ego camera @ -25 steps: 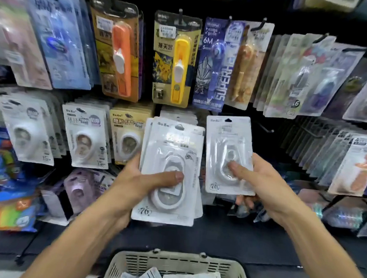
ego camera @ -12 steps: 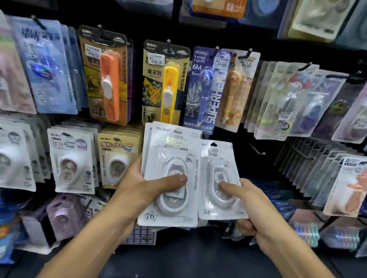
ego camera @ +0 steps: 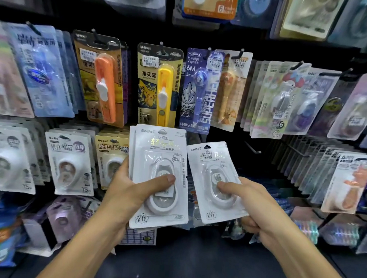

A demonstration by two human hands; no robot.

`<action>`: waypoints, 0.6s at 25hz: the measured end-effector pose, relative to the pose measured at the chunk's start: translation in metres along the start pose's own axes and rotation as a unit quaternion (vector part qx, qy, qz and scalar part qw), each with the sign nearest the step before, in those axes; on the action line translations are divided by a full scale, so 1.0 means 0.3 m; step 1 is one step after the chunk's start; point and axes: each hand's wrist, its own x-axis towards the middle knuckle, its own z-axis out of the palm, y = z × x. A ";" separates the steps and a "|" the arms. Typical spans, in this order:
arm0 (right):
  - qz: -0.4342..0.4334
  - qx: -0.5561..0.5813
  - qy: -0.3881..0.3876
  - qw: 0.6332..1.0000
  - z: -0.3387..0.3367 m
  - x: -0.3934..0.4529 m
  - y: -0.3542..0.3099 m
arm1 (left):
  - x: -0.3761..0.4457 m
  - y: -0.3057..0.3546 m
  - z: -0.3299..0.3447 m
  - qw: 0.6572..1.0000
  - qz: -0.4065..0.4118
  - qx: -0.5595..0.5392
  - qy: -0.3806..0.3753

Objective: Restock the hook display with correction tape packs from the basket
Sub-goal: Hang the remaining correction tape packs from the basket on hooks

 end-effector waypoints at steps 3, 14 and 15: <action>0.005 0.020 0.010 1.000 0.005 0.000 0.012 | -0.004 0.000 0.002 1.000 0.001 0.004 -0.002; -0.155 0.105 -0.021 0.982 0.156 -0.031 0.070 | -0.020 -0.030 0.058 0.998 -0.040 -0.030 -0.028; -0.122 0.150 0.003 0.981 0.131 -0.022 0.065 | -0.019 -0.024 0.046 0.998 -0.045 -0.034 -0.026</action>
